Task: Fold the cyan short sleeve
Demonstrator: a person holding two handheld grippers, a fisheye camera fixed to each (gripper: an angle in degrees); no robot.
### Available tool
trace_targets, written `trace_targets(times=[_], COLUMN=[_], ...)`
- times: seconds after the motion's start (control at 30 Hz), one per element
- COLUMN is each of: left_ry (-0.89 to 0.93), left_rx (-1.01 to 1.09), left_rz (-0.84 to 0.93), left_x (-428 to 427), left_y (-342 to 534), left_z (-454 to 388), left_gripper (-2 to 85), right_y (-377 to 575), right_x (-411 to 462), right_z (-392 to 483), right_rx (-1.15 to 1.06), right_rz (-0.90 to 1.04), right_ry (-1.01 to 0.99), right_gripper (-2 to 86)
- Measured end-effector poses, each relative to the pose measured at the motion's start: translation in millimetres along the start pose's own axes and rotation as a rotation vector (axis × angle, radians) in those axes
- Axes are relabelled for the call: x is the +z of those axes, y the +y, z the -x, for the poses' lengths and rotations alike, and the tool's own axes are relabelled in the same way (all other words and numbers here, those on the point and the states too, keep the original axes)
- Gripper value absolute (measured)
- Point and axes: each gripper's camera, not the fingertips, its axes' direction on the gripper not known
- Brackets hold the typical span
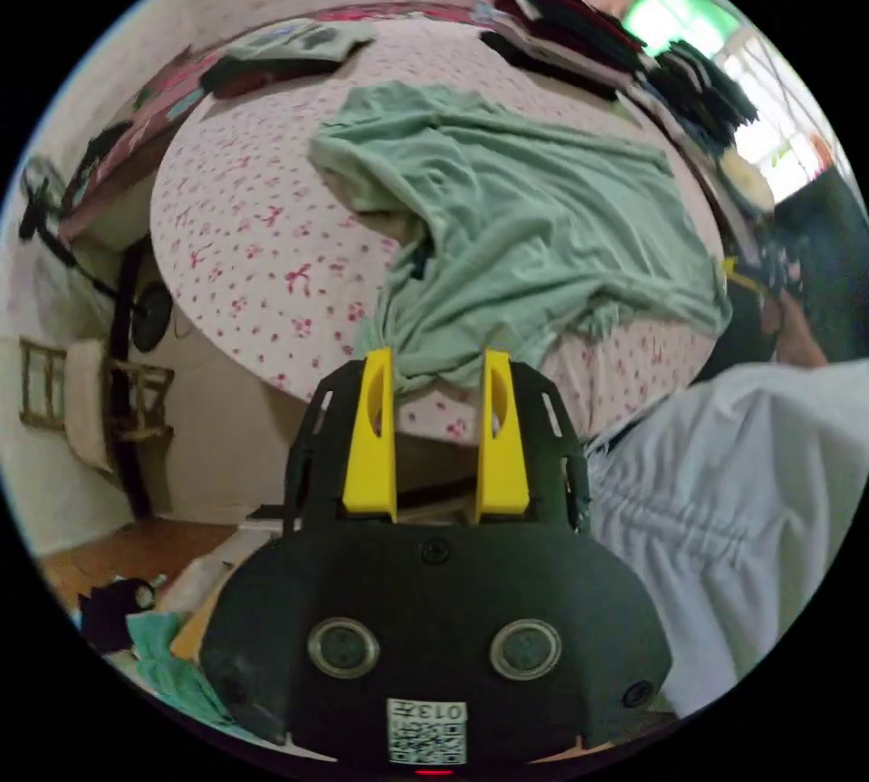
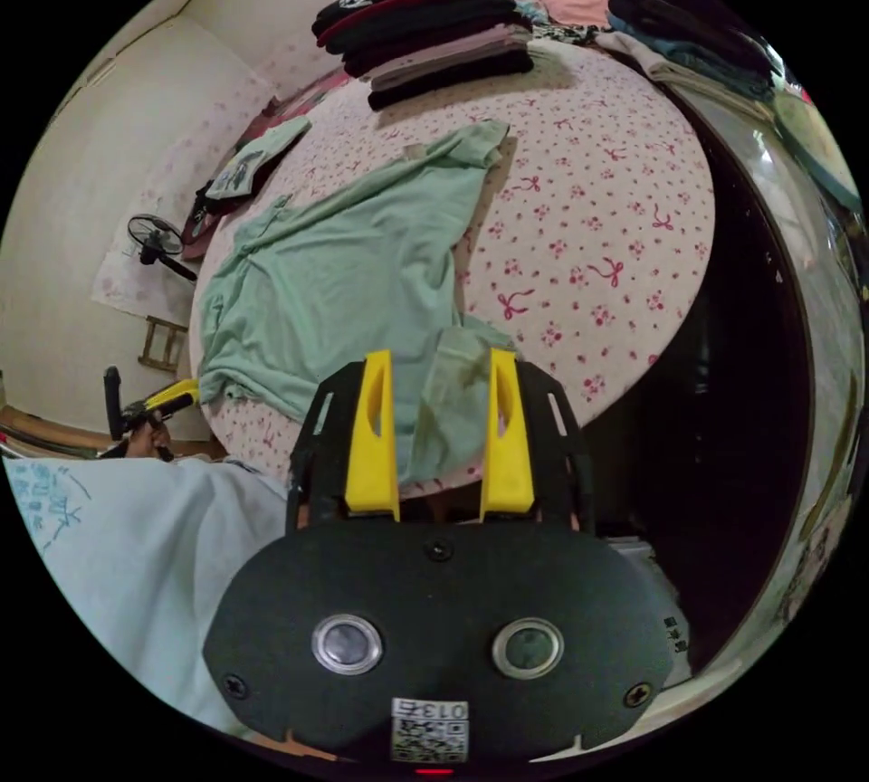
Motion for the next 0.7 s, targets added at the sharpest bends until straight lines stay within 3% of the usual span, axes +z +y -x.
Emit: trace_targets(times=[0.07,0.13,0.27,0.4,0.6,0.7], left_ry=[-0.067,-0.086,-0.079,0.045,0.137,0.194], left_rx=[0.062,0.133,0.163,0.145,0.112,0.078], left_rz=[0.017,0.042,0.032,-0.060,0.127,0.067], left_x=[9.8,13.9,-2.5,-33.7,12.3,1.0], left_y=[-7.4,-22.0,-37.5,-33.0,-13.2,-6.0], left_z=[-16.2,-23.1,-11.8,17.4,33.1,47.7], left_gripper=[8.0,4.1,2.5,2.0,2.2,2.4], right_y=[-3.6,-7.0,-1.2,28.3,68.9,81.6], right_x=[13.1,4.8,-55.8,-89.9,-32.2,-27.4], right_z=[-0.8,-3.2,-14.9,-49.0,-107.0,-114.7], right_rx=[-0.023,-0.039,-0.130,-0.097,0.222,0.283], right_rz=[0.088,0.054,-0.223,-0.420,-0.147,-0.133], right_ry=[0.124,0.101,-0.076,-0.220,-0.129,-0.106], right_gripper=[2.7,1.9,1.2,0.9,0.6,0.7])
